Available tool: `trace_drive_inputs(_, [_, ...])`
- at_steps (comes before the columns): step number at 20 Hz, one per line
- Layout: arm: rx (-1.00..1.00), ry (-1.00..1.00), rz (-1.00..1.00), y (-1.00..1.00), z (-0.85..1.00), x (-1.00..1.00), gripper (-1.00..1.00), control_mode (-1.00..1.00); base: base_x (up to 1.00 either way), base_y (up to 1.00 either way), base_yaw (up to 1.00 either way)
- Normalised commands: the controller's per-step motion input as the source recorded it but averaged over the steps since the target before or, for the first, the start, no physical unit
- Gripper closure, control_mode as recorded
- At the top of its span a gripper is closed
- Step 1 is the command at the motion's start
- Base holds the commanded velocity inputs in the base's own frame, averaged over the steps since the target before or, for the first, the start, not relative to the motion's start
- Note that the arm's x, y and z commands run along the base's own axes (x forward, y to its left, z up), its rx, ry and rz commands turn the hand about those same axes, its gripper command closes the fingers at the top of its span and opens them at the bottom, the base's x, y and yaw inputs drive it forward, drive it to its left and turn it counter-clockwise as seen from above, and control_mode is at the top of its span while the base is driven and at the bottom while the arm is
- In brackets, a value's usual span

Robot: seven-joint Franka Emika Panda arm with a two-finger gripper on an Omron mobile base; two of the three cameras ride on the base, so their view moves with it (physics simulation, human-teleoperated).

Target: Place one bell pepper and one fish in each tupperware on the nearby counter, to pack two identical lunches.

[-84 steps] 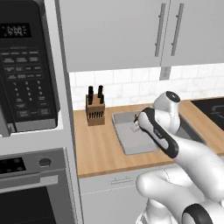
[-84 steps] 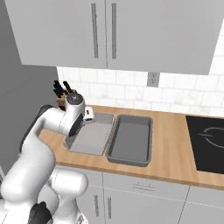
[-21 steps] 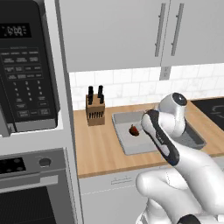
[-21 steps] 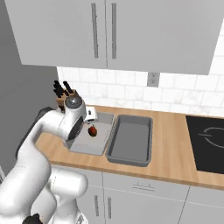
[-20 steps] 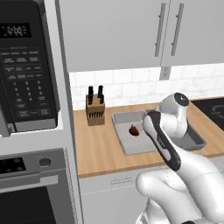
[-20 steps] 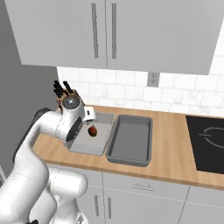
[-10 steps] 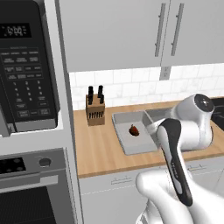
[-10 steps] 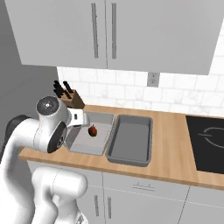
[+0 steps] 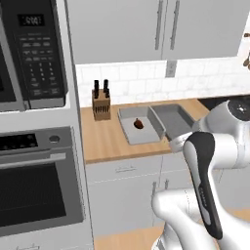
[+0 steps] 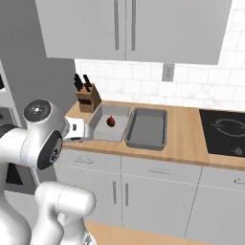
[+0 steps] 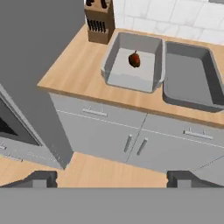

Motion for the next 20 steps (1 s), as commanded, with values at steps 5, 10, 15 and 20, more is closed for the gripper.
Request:
trace_drive_inputs(5, [0.00,0.00,0.00,0.00,0.00,0.00,-1.00,1.00,-1.00,0.42,0.02])
trace_drive_inputs(10, [0.00,0.00,0.00,0.00,0.00,0.00,-1.00,1.00,-0.69,1.00,0.09])
trace_drive_inputs(15, [0.00,0.00,0.00,0.00,0.00,0.00,-1.00,1.00,-0.69,1.00,0.06])
trace_drive_inputs(20, [0.00,0.00,0.00,0.00,0.00,0.00,-1.00,1.00,-0.67,1.00,0.09])
